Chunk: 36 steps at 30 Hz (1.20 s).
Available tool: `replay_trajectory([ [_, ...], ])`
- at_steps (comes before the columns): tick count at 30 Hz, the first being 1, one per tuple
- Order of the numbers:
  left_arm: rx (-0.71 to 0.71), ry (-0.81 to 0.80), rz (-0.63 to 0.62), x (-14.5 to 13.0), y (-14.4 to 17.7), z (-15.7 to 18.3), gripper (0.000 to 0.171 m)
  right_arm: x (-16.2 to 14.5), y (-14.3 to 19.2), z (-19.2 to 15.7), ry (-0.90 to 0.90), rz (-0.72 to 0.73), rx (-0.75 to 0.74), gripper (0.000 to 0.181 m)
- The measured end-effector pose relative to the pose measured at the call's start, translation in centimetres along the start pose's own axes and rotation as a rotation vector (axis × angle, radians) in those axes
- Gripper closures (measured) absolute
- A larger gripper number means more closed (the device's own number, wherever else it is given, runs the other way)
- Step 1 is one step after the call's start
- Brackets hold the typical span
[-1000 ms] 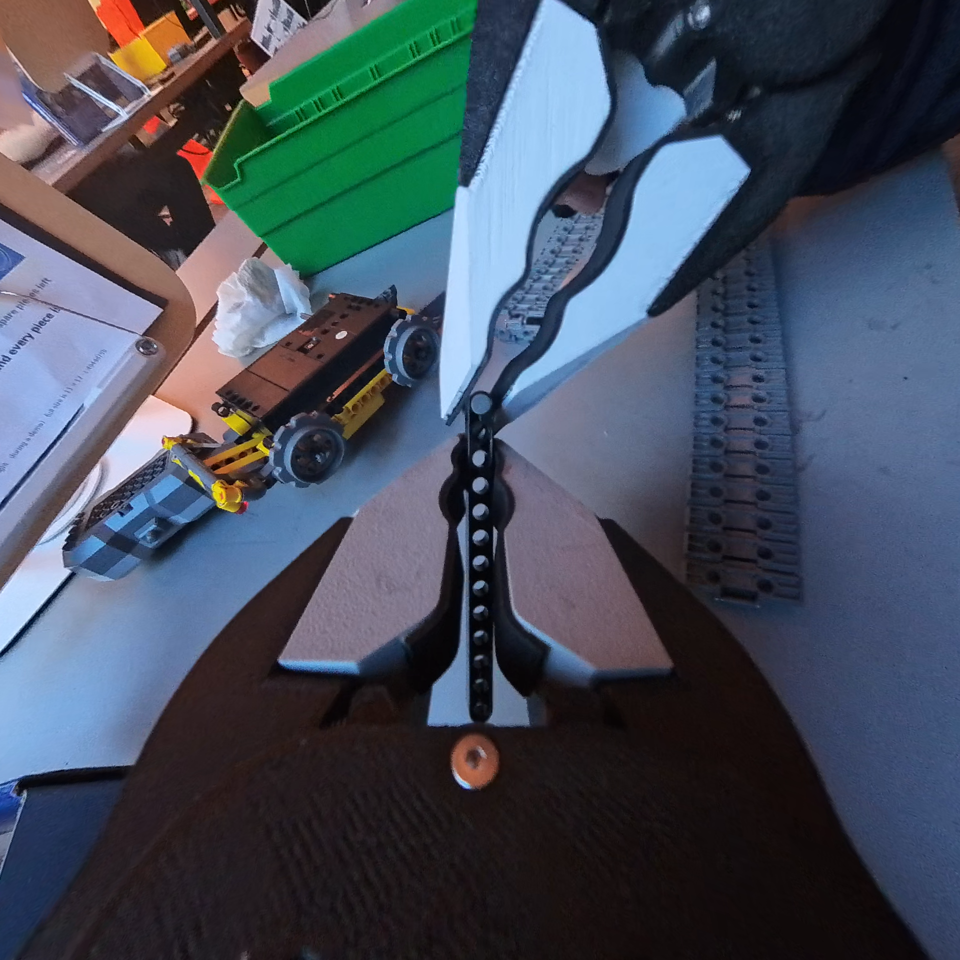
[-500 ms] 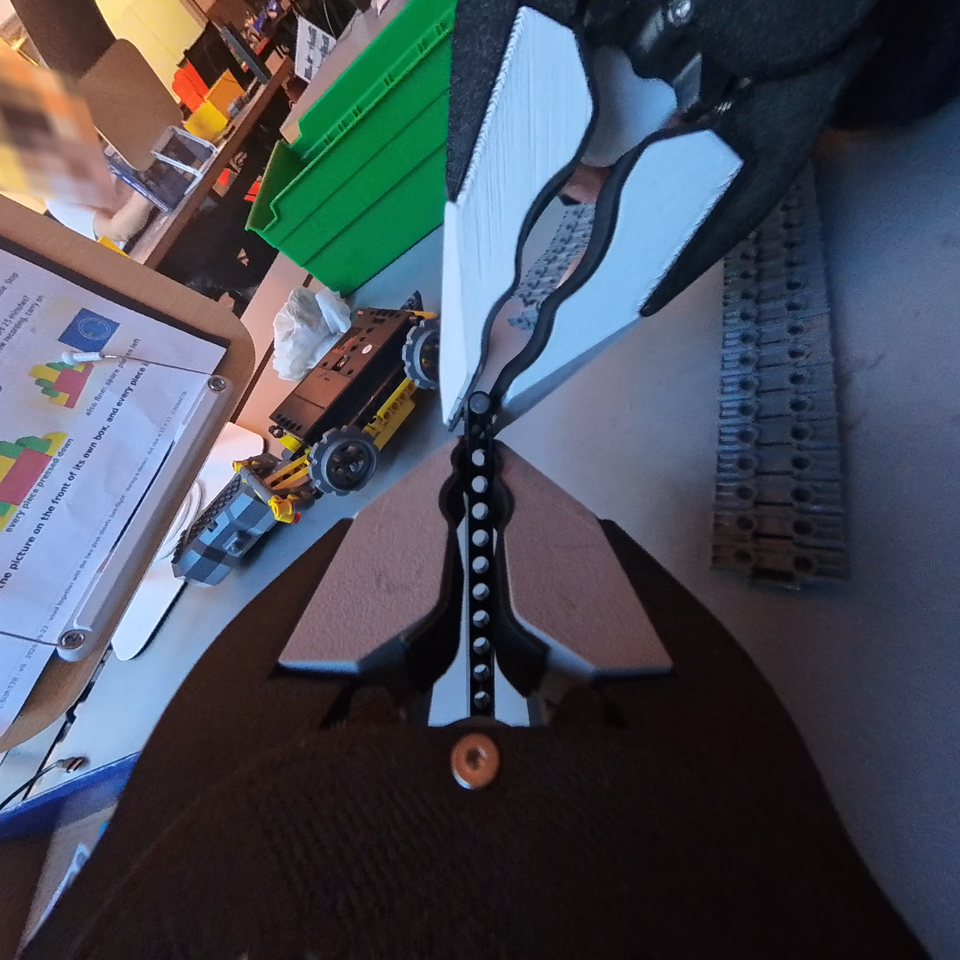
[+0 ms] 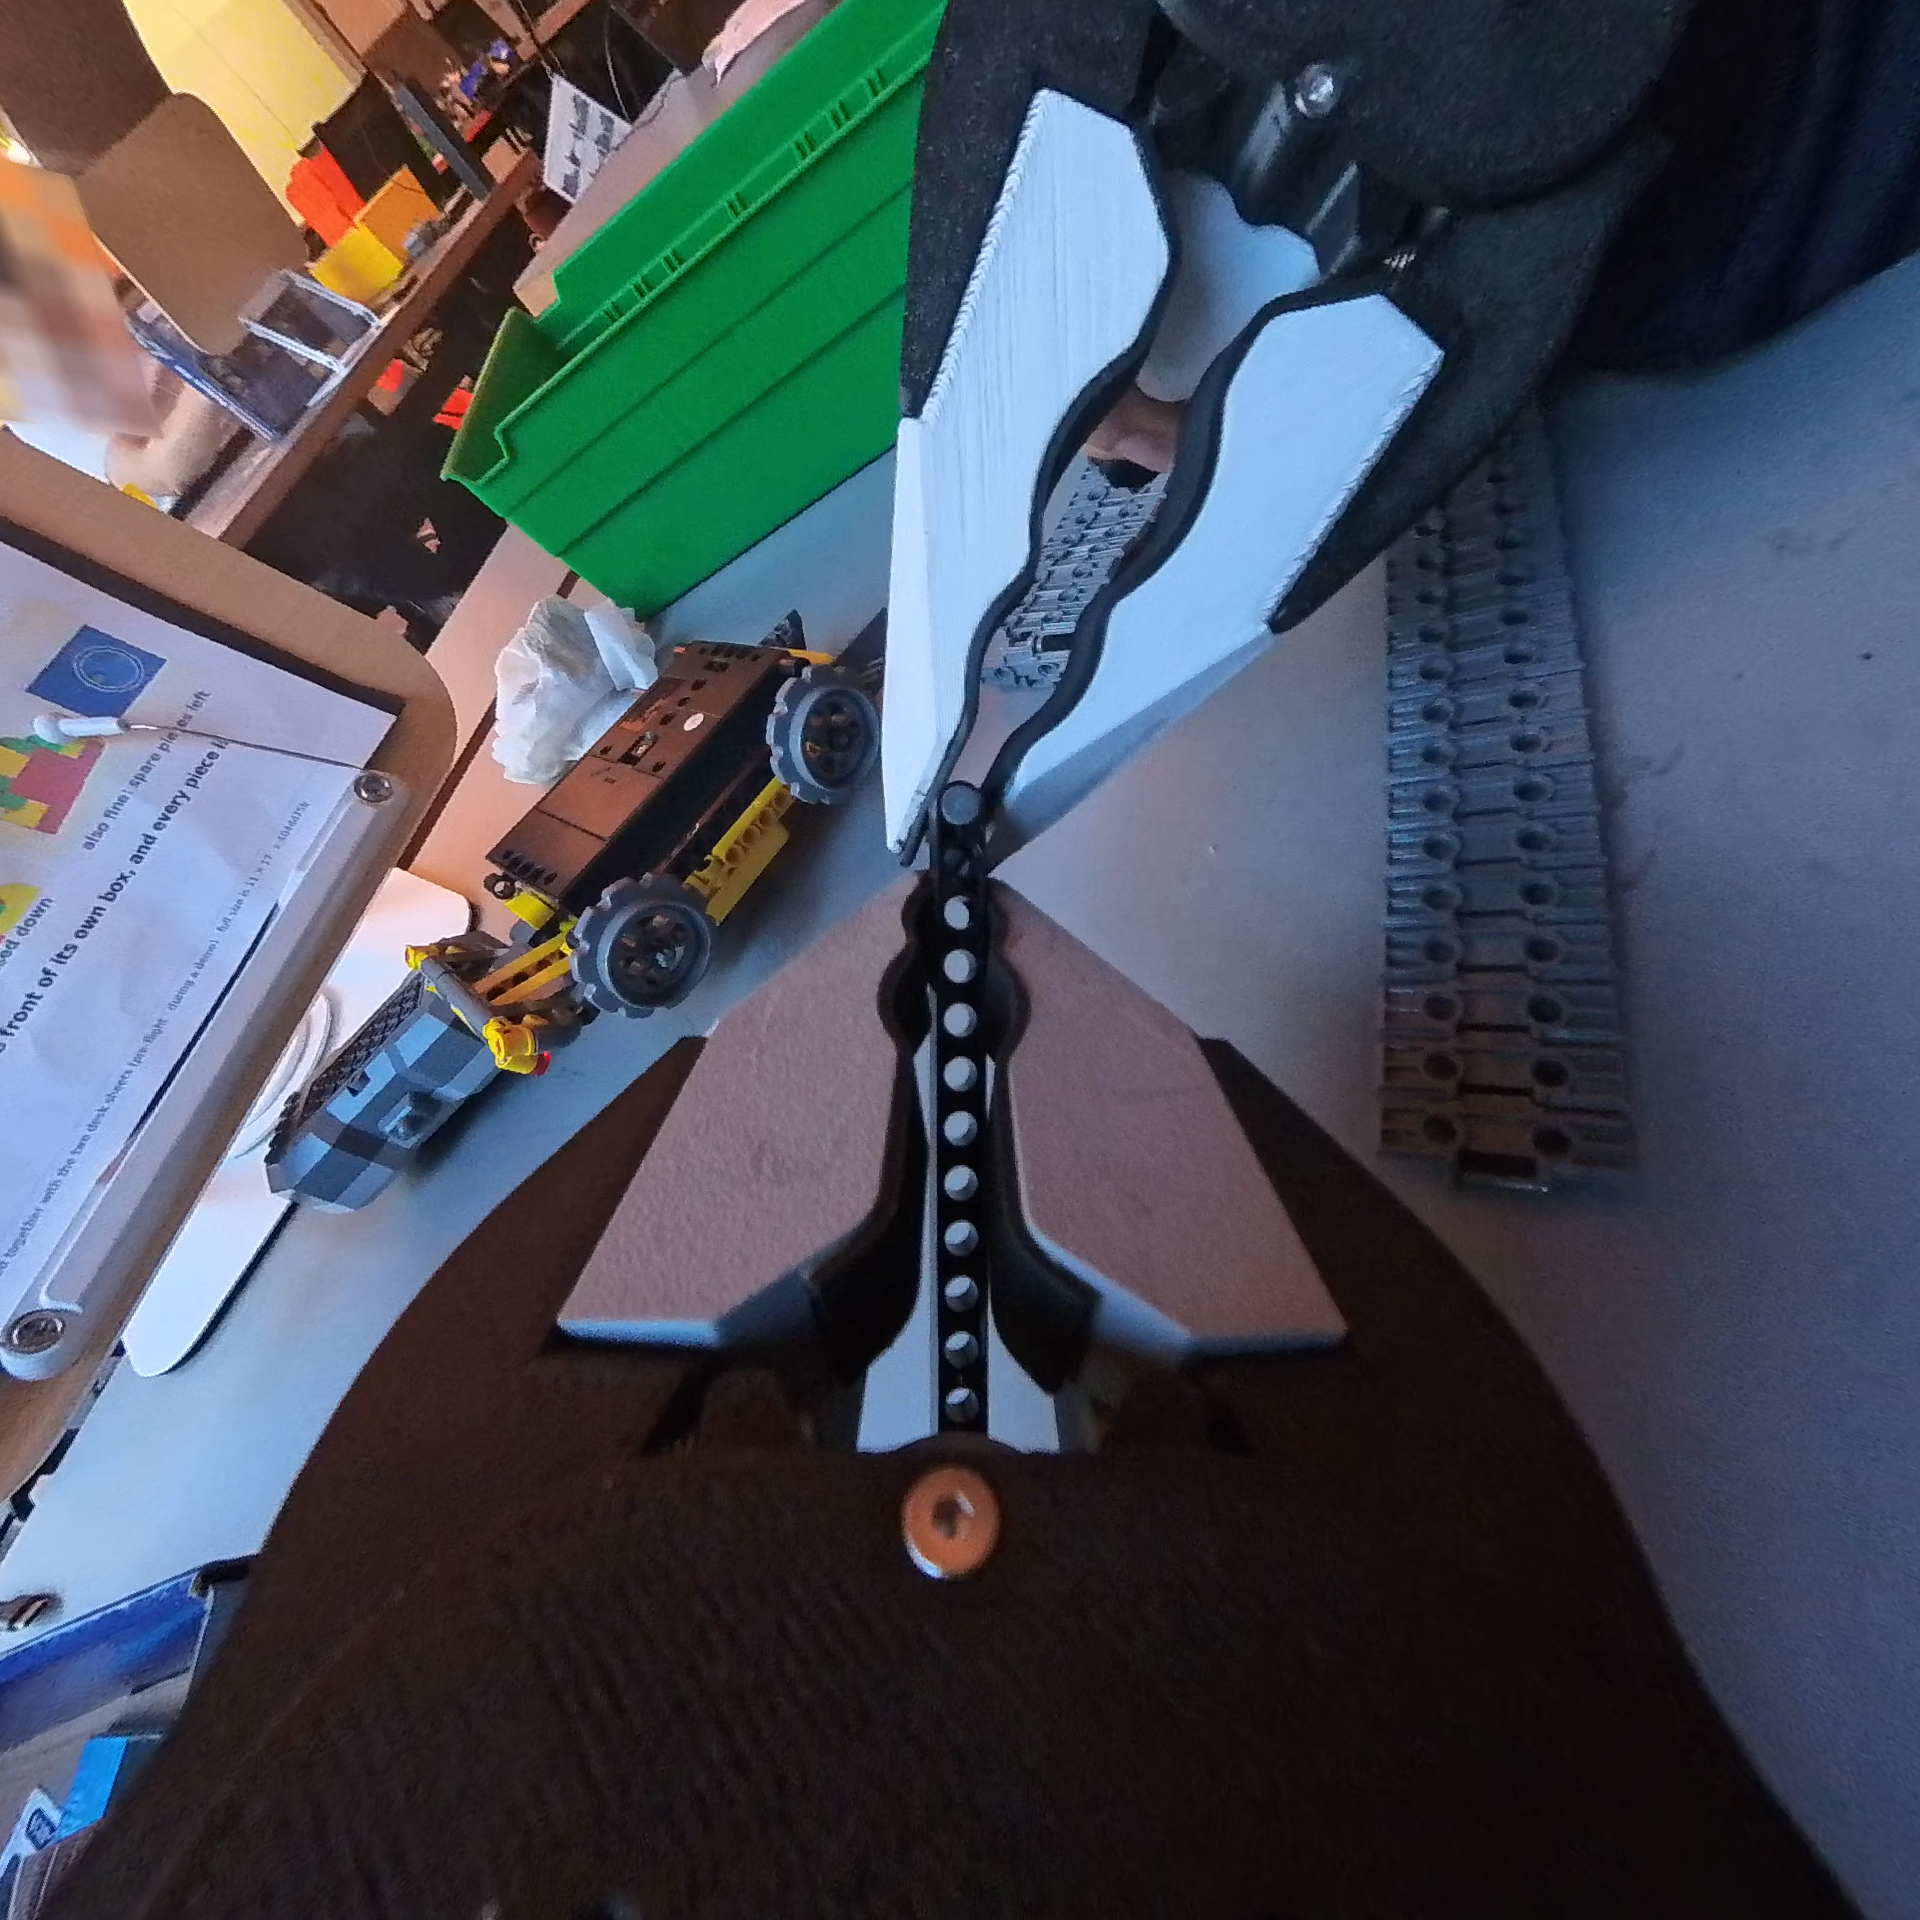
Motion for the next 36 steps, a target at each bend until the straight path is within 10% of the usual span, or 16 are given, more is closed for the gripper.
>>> replay_trajectory([
  [8,-0.012,0.003,0.008,-0.1,0.0,0.0,0.169,-0.1,0.0,0.2,-0.069,0.019,0.038,0.178],
  [15,-0.119,0.081,0.259,0.2,0.9,-0.2,0.167,-0.1,1.4,1.3,-0.313,0.212,0.166,0.174],
  [24,-0.180,0.071,0.362,0.4,0.4,0.1,0.167,0.1,2.6,1.1,-0.206,0.251,0.177,0.176],
  [36,-0.098,0.033,0.241,-0.3,0.3,-0.1,0.166,-0.3,2.3,0.9,-0.136,0.136,0.113,0.178],
])
Point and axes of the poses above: each gripper's, where its closed fingertips meet, y back along the fingers, x out of its top, z = x × y across the jaws, the point moved 10 cm from there along y, back along the fingers, and after that the axes turned 4 degrees about -y, right-handed, at the moved point
